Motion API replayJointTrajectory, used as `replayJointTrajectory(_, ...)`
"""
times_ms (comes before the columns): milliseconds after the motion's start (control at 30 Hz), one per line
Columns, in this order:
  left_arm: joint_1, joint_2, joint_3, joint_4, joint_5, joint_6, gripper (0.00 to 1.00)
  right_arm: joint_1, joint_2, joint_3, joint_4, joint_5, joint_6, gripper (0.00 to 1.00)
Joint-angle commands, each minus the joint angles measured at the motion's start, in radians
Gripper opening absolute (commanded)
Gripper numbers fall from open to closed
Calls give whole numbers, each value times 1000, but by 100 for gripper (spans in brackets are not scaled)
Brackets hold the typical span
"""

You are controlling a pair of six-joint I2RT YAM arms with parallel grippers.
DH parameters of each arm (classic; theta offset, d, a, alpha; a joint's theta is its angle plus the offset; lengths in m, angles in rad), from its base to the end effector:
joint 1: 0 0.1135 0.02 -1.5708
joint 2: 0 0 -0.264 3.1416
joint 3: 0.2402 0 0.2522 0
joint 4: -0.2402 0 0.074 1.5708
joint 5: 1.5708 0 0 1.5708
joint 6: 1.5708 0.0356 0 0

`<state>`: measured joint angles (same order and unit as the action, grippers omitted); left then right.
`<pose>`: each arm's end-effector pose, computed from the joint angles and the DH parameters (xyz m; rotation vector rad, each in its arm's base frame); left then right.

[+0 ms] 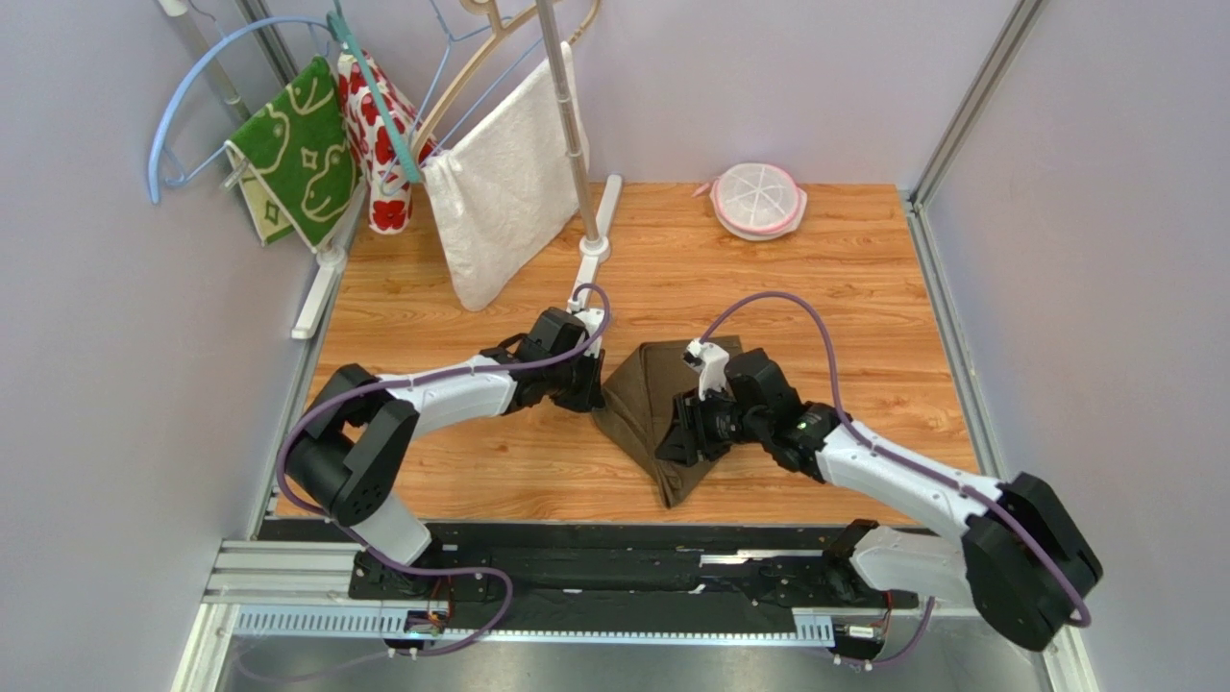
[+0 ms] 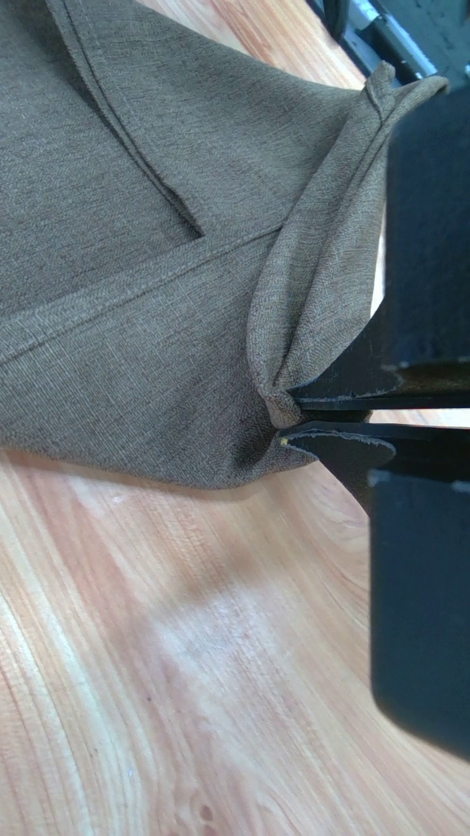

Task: Fold the napkin, place the utensils inside, and roll it up
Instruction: Roll the napkin with the utensil

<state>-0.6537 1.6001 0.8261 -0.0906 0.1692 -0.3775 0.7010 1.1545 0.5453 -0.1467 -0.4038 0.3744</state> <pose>0.2469 -0.1967 0.1661 0.4269 2.4966 -0.6468 0.1638 0.1565 0.1908 -0.6151 2.3947 0.9774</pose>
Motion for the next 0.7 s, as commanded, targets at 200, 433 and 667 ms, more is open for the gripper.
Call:
replayJointTrajectory(200,68,46,102,-256,65,48,0,337,-30,65,-160,534,-80,55)
replayJointTrajectory(433,94,104,125,-290,116,45,0,531,53,117,-126,772,-97,56)
replayJointTrajectory(667,95,107,122,-293,116,40,0,608,149,174,-135,836,-115,57)
